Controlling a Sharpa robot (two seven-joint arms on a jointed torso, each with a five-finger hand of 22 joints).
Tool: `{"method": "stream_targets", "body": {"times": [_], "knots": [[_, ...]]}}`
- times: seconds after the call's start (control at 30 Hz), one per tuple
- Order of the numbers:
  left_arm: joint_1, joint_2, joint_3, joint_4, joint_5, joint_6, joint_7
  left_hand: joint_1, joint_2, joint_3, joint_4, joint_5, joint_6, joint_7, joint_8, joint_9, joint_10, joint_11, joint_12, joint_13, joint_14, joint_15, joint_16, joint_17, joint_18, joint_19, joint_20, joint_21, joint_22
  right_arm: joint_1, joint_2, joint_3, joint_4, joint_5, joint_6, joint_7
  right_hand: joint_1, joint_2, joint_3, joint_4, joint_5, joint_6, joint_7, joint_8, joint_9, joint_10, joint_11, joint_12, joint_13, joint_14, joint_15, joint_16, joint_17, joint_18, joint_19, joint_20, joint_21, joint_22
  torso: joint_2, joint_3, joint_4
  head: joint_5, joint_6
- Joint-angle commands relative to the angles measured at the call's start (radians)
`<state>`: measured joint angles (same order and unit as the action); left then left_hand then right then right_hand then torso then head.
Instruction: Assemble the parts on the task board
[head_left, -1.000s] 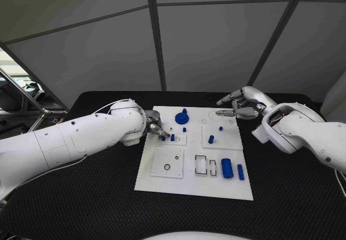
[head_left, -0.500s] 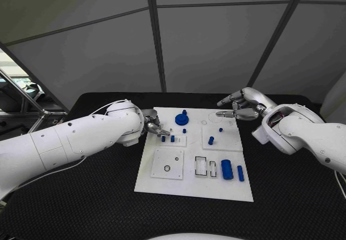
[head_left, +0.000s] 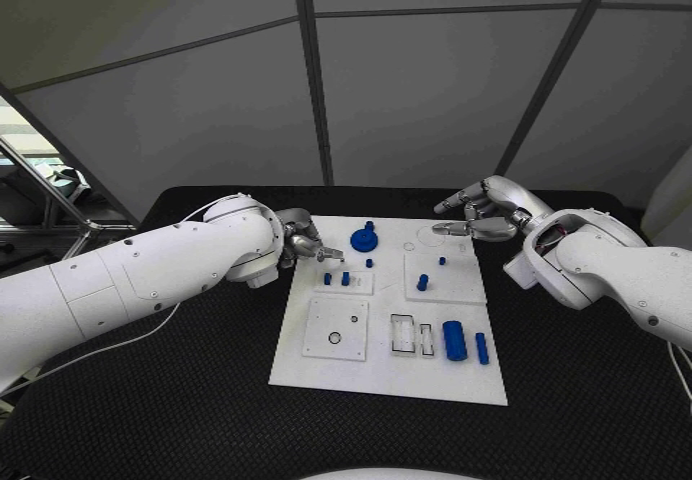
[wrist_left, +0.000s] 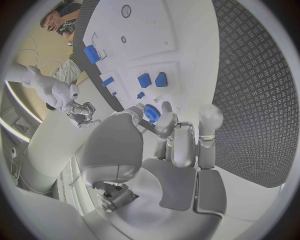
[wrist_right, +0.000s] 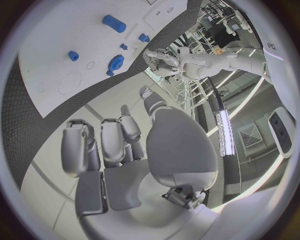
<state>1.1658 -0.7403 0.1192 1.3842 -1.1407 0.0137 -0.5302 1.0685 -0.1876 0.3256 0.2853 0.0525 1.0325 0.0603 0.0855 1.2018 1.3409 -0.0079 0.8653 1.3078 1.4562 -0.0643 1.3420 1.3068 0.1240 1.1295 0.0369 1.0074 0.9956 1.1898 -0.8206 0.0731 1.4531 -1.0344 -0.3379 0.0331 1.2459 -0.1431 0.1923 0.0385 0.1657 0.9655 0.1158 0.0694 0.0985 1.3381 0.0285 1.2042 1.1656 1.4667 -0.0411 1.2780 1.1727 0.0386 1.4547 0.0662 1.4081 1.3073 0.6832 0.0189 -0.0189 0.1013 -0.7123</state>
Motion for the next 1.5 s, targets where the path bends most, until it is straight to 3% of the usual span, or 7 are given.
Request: {"method": "stream_targets", "body": {"times": [0.03,0.17,0.57,0.7,0.93,1.07,1.5], "knots": [[0.001,0.006,-0.001,-0.003,0.048,-0.118,0.149,0.116,0.011,0.038,-0.040,0.005,-0.061,0.034,-0.024,-0.074,-0.228,0.049,-0.440,-0.082,-0.135,0.038,-0.277,-0.155,0.040,-0.159,0.027,-0.208,-0.163,0.002,-0.001,0.001,0.001,0.005,-0.004,0.010,-0.011,0.003,-0.002,0.003,0.004,0.002,-0.001,-0.005,0.001,0.002,0.002,0.001,-0.002,0.018,-0.005,-0.008,-0.002,0.017,0.000,-0.003,-0.005,0.028,0.000,0.0015,0.0001,-0.005,0.003],[0.001,0.022,-0.020,-0.007,0.003,-0.212,0.301,0.300,-0.037,0.172,-0.141,0.023,-0.099,0.066,-0.028,-0.300,-0.268,0.065,-0.605,-0.290,-0.341,0.057,-0.646,-0.425,0.031,-0.218,0.068,-0.336,-0.239,0.002,0.000,0.001,0.001,0.005,-0.004,0.009,-0.011,0.003,-0.002,0.003,0.004,0.002,-0.001,-0.005,0.001,0.001,0.002,-0.001,-0.004,0.018,-0.005,-0.009,-0.004,0.017,0.000,-0.003,-0.005,0.027,0.001,0.0004,-0.0017,-0.007,0.004],[0.000,0.087,-0.057,-0.040,-0.248,-0.298,0.480,0.347,-0.062,0.165,-0.209,0.003,-0.027,0.070,-0.023,-0.617,-0.209,0.087,-0.759,-0.679,-0.280,0.078,-0.702,-0.511,0.059,-0.165,0.079,-0.376,-0.256,0.002,0.001,0.001,0.008,0.005,-0.002,0.009,-0.010,0.004,-0.001,0.003,0.005,0.003,-0.001,-0.005,0.001,0.001,0.002,-0.001,-0.003,0.018,-0.005,-0.009,-0.002,0.017,0.001,-0.003,-0.005,0.028,0.002,0.0003,-0.0021,-0.018,0.008],[0.000,0.110,-0.064,-0.058,-0.310,-0.279,0.476,0.346,-0.058,0.155,-0.212,0.004,-0.011,0.070,-0.022,-0.669,-0.202,0.083,-0.774,-0.757,-0.215,0.069,-0.647,-0.493,0.058,-0.114,0.076,-0.350,-0.240,0.002,0.002,0.001,0.008,0.005,-0.002,0.008,-0.010,0.004,-0.001,0.003,0.005,0.003,-0.001,-0.005,0.001,0.001,0.002,-0.001,-0.003,0.018,-0.005,-0.009,-0.002,0.017,0.001,-0.003,-0.005,0.028,0.002,-0.0006,-0.0027,-0.020,0.007],[0.000,0.147,-0.068,-0.088,-0.381,-0.217,0.452,0.338,-0.055,0.147,-0.210,0.004,0.003,0.065,-0.021,-0.747,-0.194,0.080,-0.781,-0.869,-0.073,0.061,-0.321,-0.259,0.056,-0.046,0.068,-0.279,-0.186,0.002,0.003,0.001,0.009,0.005,-0.001,0.008,-0.009,0.005,0.000,0.002,0.006,0.003,-0.001,-0.005,0.001,0.002,0.002,0.000,-0.002,0.018,-0.005,-0.008,-0.001,0.016,0.001,-0.003,-0.004,0.028,0.001,-0.0002,-0.0025,-0.023,0.005],[0.000,0.170,-0.072,-0.111,-0.421,-0.178,0.438,0.337,-0.054,0.144,-0.210,0.002,0.008,0.060,-0.020,-0.785,-0.194,0.076,-0.777,-0.922,-0.037,0.056,-0.222,-0.201,0.036,0.022,0.062,-0.148,-0.066,0.002,0.006,0.001,0.008,0.005,-0.001,0.008,-0.009,0.005,0.000,0.002,0.006,0.003,-0.001,-0.005,0.001,0.002,0.002,0.000,-0.002,0.018,-0.005,-0.008,-0.001,0.016,0.001,-0.003,-0.004,0.028,0.001,-0.0004,-0.0012,-0.023,0.005],[0.000,0.206,-0.079,-0.157,-0.454,-0.117,0.414,0.326,-0.058,0.129,-0.204,0.001,-0.001,0.061,-0.022,-0.823,-0.214,0.079,-0.779,-0.975,-0.015,0.050,-0.152,-0.163,0.026,0.051,0.058,-0.078,0.002,0.002,0.011,0.001,0.004,0.004,-0.006,0.010,-0.009,0.005,0.000,0.002,0.006,0.003,-0.001,-0.005,0.001,0.002,0.002,0.000,-0.002,0.018,-0.005,-0.008,-0.001,0.016,0.001,-0.003,-0.004,0.028,0.000,-0.0005,-0.0010,-0.025,0.003]]}}
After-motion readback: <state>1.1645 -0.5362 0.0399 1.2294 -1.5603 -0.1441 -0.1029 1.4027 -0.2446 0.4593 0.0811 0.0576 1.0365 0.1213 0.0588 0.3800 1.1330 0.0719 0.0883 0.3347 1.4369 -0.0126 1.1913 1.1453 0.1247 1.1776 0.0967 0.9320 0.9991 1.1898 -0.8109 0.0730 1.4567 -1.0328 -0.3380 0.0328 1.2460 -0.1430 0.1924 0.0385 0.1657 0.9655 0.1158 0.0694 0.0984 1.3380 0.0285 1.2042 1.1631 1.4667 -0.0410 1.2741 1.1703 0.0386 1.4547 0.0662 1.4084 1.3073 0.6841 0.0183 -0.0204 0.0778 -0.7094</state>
